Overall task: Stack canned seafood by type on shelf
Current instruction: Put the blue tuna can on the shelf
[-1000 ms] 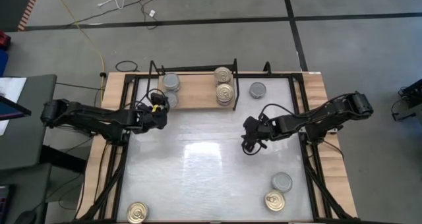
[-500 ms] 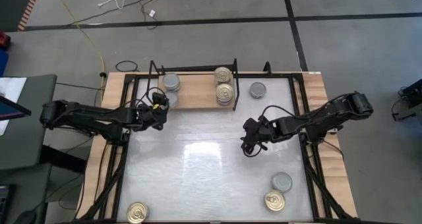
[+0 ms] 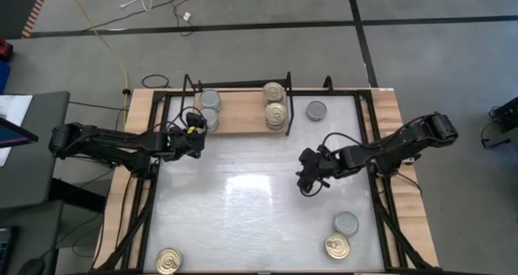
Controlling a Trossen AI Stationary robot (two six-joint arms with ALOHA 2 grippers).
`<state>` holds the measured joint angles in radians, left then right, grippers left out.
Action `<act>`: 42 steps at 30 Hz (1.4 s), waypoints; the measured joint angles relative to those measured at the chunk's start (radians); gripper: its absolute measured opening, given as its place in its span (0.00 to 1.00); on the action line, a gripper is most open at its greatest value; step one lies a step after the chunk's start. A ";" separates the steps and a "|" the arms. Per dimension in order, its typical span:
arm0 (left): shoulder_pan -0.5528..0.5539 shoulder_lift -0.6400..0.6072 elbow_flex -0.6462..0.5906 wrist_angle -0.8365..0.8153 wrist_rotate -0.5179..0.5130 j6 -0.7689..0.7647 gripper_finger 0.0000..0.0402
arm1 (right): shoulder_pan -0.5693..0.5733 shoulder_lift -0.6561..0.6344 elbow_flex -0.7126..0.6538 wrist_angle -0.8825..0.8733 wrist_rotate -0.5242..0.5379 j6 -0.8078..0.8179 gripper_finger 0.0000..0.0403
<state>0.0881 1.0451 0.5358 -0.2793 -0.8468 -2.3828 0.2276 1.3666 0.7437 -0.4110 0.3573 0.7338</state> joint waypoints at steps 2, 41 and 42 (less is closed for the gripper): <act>0.004 0.000 0.000 -0.014 -0.008 -0.001 0.62 | 0.010 0.000 0.000 0.000 0.000 0.000 0.59; -0.389 0.000 0.202 0.214 0.135 1.821 0.62 | 0.005 0.000 0.000 0.119 0.008 0.044 0.59; -0.396 0.000 0.202 0.209 0.139 1.822 0.62 | 0.005 0.000 0.000 0.118 0.008 0.061 0.59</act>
<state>-0.3076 1.0447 0.7376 -0.0702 -0.7075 -0.5613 0.2321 1.3670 0.7437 -0.2929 0.3649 0.7947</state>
